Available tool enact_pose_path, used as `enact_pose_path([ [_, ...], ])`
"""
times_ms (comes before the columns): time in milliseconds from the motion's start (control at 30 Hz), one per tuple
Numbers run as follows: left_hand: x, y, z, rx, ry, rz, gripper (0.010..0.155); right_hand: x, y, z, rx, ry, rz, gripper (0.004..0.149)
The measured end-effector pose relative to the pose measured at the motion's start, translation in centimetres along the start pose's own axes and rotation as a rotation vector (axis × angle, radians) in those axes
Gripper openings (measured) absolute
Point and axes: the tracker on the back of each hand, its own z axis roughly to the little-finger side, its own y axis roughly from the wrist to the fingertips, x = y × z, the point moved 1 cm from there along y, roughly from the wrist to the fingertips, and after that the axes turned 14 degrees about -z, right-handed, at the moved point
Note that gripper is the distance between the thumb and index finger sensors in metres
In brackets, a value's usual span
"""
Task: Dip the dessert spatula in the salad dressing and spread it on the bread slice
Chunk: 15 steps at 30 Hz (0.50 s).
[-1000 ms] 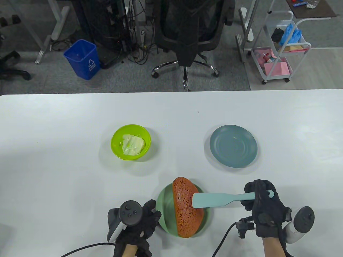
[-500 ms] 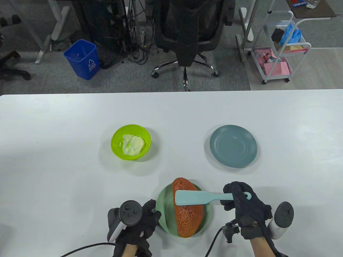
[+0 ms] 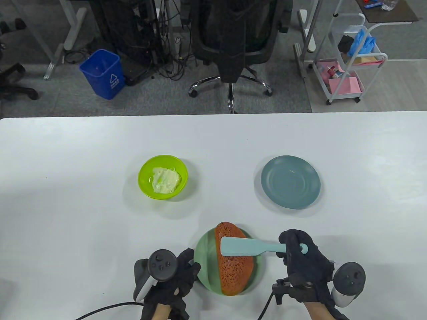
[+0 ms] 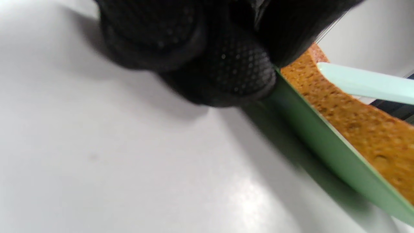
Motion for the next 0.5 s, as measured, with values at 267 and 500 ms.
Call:
enact_pose_path([
  [267,0.0,0.0,0.0,0.0,0.001,0.0,0.059,-1.1,0.0,0.5,0.042,-0.004,0.046,0.036],
  [500,0.0,0.0,0.0,0.0,0.002,-0.001,0.059,-2.3,0.1,0.7,0.063,0.003,0.08,0.036],
])
